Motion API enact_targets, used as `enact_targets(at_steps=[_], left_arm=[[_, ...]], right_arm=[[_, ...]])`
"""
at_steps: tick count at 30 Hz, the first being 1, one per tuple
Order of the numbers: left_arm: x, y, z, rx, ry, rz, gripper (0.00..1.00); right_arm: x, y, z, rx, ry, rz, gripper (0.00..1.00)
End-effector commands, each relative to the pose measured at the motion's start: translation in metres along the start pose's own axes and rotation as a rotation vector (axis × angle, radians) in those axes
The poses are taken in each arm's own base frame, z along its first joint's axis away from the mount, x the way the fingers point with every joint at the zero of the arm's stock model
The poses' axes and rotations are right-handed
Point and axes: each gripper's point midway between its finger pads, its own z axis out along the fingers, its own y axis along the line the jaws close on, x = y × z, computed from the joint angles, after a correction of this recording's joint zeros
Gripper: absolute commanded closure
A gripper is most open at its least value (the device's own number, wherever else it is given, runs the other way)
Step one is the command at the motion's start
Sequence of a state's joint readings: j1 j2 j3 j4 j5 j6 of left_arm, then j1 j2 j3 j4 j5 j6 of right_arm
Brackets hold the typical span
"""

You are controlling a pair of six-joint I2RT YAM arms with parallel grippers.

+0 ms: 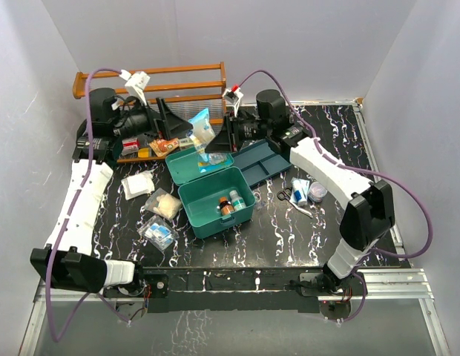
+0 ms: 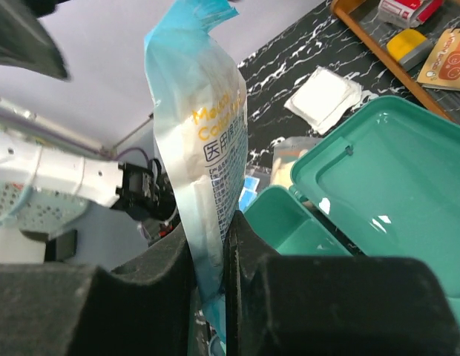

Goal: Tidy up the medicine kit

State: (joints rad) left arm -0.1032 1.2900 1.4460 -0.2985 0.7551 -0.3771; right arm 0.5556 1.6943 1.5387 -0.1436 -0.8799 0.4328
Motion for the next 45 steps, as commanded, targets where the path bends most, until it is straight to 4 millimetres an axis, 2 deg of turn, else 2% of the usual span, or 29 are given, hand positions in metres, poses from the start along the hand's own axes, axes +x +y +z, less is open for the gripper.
enact_targets(at_steps=[1, 4, 6, 10, 15, 18, 22, 25, 31, 40, 43, 45], left_arm=[[0.03, -0.022, 0.006, 0.137, 0.137, 0.101, 0.01], [0.041, -0.031, 0.01, 0.198, 0.183, 0.104, 0.01], [0.048, -0.046, 0.009, 0.294, 0.211, 0.087, 0.03], [0.057, -0.07, 0.005, 0.444, 0.255, 0.064, 0.14], [0.065, -0.071, 0.002, 0.463, 0.278, 0.06, 0.3], [0.073, -0.068, 0.008, 0.475, 0.308, 0.025, 0.31], [0.089, -0.066, 0.011, 0.477, 0.357, 0.004, 0.18], [0.096, -0.065, 0.015, 0.475, 0.381, 0.004, 0.18], [0.108, -0.064, 0.014, 0.479, 0.41, 0.017, 0.45], [0.114, -0.064, 0.01, 0.514, 0.399, 0.091, 0.72], [0.112, -0.063, 0.011, 0.516, 0.383, 0.124, 0.78], [0.11, -0.062, 0.012, 0.513, 0.37, 0.146, 0.82]], right_arm=[[0.009, 0.028, -0.02, -0.067, 0.054, -0.23, 0.92], [0.017, 0.024, -0.025, -0.053, 0.077, -0.293, 0.94], [0.024, 0.024, -0.026, -0.057, 0.096, -0.311, 0.96], [0.033, 0.025, -0.031, -0.076, 0.127, -0.329, 0.98], [0.044, 0.034, -0.036, -0.12, 0.163, -0.351, 1.0], [0.047, 0.037, -0.038, -0.142, 0.174, -0.346, 1.0], [0.05, 0.04, -0.039, -0.164, 0.185, -0.338, 1.0], [0.051, 0.042, -0.039, -0.176, 0.189, -0.336, 1.0], [0.052, 0.04, -0.039, -0.168, 0.193, -0.341, 1.0], [0.055, 0.039, -0.04, -0.164, 0.203, -0.337, 0.99], [0.055, 0.036, -0.04, -0.145, 0.206, -0.343, 0.92], [0.055, 0.033, -0.042, -0.114, 0.207, -0.346, 0.83]])
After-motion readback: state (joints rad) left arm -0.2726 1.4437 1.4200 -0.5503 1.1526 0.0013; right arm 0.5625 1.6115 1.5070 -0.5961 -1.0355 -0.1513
